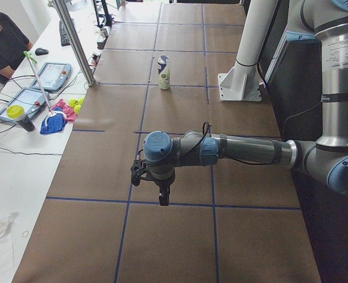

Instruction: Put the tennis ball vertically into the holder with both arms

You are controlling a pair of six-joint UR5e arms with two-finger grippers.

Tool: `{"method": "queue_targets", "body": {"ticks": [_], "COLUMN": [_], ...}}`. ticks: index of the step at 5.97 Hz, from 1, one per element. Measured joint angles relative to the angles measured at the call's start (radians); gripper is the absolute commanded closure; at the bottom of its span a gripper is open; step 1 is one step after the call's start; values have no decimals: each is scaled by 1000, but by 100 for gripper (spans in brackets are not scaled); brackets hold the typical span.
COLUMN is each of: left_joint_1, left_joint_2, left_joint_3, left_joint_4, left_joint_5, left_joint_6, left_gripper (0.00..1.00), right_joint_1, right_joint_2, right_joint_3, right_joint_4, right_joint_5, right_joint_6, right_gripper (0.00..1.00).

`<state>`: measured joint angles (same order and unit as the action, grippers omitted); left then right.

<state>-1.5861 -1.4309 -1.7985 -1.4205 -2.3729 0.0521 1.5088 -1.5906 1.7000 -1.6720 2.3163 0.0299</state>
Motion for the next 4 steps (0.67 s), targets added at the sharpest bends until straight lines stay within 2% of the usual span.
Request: {"method": "queue_targets", "body": {"ticks": [4], "left_joint_1": [7], "left_joint_2": [1], "left_joint_3": [0], "left_joint_4": [1], "left_joint_5": [-2], "left_joint_6": [0], "left_gripper": [0], "right_joint_1": [5], "right_joint_2": [-8], "right_joint_3": [1], "right_joint_4": [0], "right_joint_5": [3], "right_joint_6": [2], "right_gripper": [0]}}
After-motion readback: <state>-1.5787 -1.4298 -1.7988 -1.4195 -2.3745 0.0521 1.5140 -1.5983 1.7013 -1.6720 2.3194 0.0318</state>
